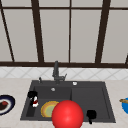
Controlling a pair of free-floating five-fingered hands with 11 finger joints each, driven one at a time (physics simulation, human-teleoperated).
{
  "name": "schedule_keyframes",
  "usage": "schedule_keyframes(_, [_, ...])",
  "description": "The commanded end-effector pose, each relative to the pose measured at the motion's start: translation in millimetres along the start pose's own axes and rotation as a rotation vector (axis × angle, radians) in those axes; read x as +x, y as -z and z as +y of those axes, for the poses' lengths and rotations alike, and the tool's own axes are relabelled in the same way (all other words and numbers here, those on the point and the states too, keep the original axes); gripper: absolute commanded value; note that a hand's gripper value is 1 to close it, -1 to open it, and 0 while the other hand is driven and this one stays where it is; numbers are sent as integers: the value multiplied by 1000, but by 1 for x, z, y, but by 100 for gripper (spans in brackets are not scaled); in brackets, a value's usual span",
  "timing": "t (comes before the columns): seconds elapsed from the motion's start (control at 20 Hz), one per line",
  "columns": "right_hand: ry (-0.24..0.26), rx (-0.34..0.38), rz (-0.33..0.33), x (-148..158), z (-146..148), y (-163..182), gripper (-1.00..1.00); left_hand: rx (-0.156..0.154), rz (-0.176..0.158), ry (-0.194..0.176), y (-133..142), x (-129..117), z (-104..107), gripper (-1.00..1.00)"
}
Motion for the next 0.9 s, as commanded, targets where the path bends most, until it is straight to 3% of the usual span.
schedule_keyframes(0.0, [0,0,0,0,0,0,0,-34,19,-3,26,-10,6,100])
schedule_keyframes(0.25, [0,0,0,0,0,0,0,-30,23,-15,57,-31,1,100])
schedule_keyframes(0.55, [0,0,0,0,0,0,0,-21,35,-31,91,-74,-24,100])
schedule_keyframes(0.7, [0,0,0,0,0,0,0,-20,46,-8,105,-101,-37,100])
schedule_keyframes(0.85, [0,0,0,0,0,0,0,-30,52,-8,118,-129,-50,100])
